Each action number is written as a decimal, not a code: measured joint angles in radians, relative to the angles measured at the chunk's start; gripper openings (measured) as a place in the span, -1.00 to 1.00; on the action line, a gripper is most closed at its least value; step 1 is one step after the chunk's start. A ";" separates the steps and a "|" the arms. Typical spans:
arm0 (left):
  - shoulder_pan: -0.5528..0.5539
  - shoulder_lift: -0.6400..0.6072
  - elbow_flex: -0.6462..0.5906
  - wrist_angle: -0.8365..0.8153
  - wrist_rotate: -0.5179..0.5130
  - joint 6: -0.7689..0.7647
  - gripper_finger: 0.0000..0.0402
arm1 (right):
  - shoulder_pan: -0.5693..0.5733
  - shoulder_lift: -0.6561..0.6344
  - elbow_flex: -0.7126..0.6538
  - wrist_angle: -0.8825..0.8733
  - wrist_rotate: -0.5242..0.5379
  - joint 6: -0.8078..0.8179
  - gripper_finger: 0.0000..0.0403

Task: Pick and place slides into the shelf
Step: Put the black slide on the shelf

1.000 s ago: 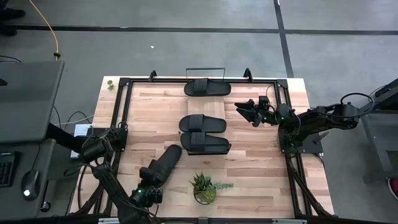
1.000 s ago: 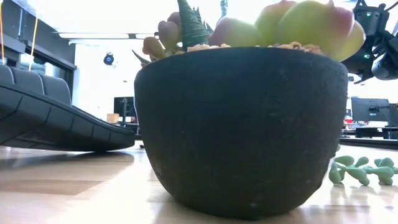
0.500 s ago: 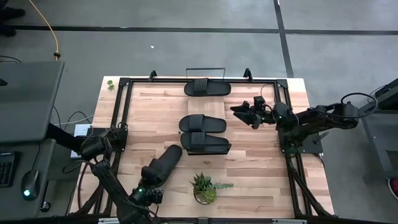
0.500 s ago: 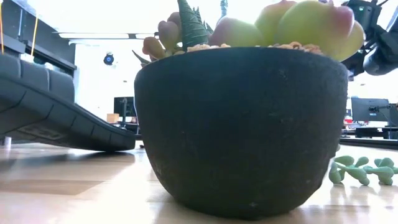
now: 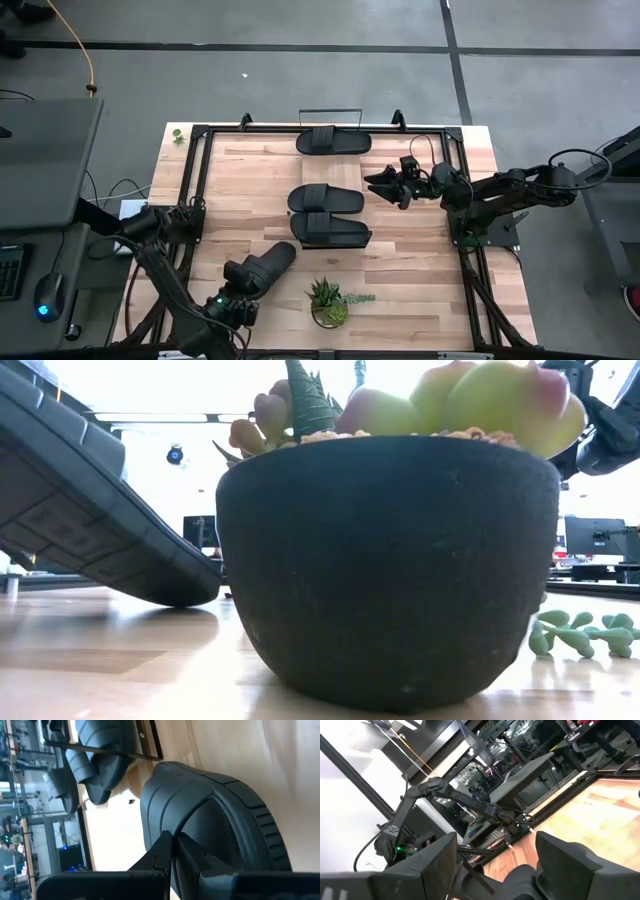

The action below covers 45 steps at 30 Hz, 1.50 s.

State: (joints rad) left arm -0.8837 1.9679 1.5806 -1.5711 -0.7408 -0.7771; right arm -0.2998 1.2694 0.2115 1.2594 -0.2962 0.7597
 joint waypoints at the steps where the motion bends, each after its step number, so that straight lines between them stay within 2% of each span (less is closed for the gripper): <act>1: 0.000 -0.005 0.000 0.000 -0.007 0.012 -1.00 | 0.000 0.000 0.000 -0.004 0.000 -0.001 0.29; 11: -0.001 -0.080 0.000 0.001 -0.086 0.078 -1.00 | 0.008 0.000 0.000 -0.018 0.005 -0.001 0.29; 20: -0.003 -0.160 0.000 0.000 -0.108 0.160 -1.00 | 0.008 0.000 0.000 -0.030 0.042 -0.010 0.29; 32: -0.061 -0.255 0.000 0.000 -0.197 0.224 -1.00 | -0.014 0.000 0.000 -0.022 0.038 -0.075 0.29; 37: -0.066 -0.302 0.000 0.000 -0.260 0.255 -1.00 | -0.040 0.000 0.022 -0.032 -0.042 -0.137 0.29; 45: -0.064 -0.371 0.014 -0.001 -0.451 0.329 -1.00 | -0.042 0.000 0.117 -0.095 -0.239 -0.289 0.29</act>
State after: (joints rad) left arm -0.9482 1.5971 1.5942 -1.5719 -1.1916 -0.4481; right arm -0.3422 1.2690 0.3280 1.1643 -0.5355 0.4707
